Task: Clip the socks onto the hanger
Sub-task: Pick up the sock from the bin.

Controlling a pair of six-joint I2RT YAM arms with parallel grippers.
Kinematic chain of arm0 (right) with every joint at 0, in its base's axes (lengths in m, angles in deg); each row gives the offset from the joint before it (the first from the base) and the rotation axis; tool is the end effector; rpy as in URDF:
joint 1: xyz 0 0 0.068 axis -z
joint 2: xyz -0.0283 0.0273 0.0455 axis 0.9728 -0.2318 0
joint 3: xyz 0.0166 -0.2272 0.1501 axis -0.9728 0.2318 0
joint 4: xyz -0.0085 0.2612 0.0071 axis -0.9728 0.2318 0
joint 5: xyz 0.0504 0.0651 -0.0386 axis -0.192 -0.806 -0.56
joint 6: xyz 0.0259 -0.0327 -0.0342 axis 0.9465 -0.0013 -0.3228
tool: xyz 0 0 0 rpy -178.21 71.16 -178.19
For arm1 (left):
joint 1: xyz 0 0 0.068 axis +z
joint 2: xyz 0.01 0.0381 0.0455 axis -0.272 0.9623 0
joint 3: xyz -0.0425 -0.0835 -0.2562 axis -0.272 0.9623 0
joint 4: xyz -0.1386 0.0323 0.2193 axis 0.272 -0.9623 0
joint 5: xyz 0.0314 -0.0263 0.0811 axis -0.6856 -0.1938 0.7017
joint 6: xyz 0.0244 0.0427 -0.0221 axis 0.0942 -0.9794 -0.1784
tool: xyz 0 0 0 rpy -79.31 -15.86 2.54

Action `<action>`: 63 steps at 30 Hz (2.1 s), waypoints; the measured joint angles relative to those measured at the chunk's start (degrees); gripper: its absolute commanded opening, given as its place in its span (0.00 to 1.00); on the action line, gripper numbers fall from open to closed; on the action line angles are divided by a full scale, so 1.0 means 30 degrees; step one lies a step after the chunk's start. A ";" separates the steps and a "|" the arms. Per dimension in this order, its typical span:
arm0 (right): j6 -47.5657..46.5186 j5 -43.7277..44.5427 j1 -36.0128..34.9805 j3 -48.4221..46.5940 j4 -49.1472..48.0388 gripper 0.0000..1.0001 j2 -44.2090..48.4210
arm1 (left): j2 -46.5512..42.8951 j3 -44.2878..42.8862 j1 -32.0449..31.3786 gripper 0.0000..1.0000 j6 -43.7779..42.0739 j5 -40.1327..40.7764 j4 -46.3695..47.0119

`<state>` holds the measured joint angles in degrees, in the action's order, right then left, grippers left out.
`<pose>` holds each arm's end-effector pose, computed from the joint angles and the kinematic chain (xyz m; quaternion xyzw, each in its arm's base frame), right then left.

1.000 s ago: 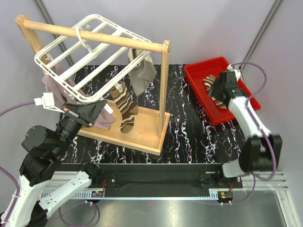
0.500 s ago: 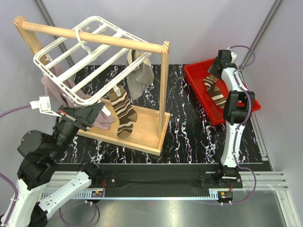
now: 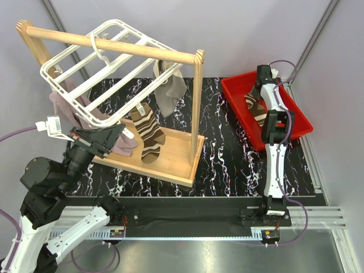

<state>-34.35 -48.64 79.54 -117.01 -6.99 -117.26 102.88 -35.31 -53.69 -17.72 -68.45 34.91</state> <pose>0.5741 -0.0408 0.1622 0.2291 0.8981 -0.1014 0.3614 0.0392 -0.0248 0.4556 -0.0805 0.6195 -0.4817 0.6146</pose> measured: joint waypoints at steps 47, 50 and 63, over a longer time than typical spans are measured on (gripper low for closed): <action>-0.1260 -0.1348 0.0036 0.2849 0.2076 0.00 0.4940 | -0.0044 -0.0576 0.0007 0.00 0.0685 -0.0299 -0.0750; -0.1188 -0.1464 0.0022 0.6178 0.1865 0.00 0.9435 | -0.0044 -0.0554 0.0007 0.00 0.0809 -0.0299 -0.0743; -0.1537 -0.7978 -0.7111 1.7311 0.2994 0.00 3.0090 | -0.0051 -0.0495 0.0044 0.00 0.1027 -0.0423 -0.0634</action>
<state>-38.97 -72.57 58.21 -65.08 2.00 -26.99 102.73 -36.80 -53.56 -14.64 -69.72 33.01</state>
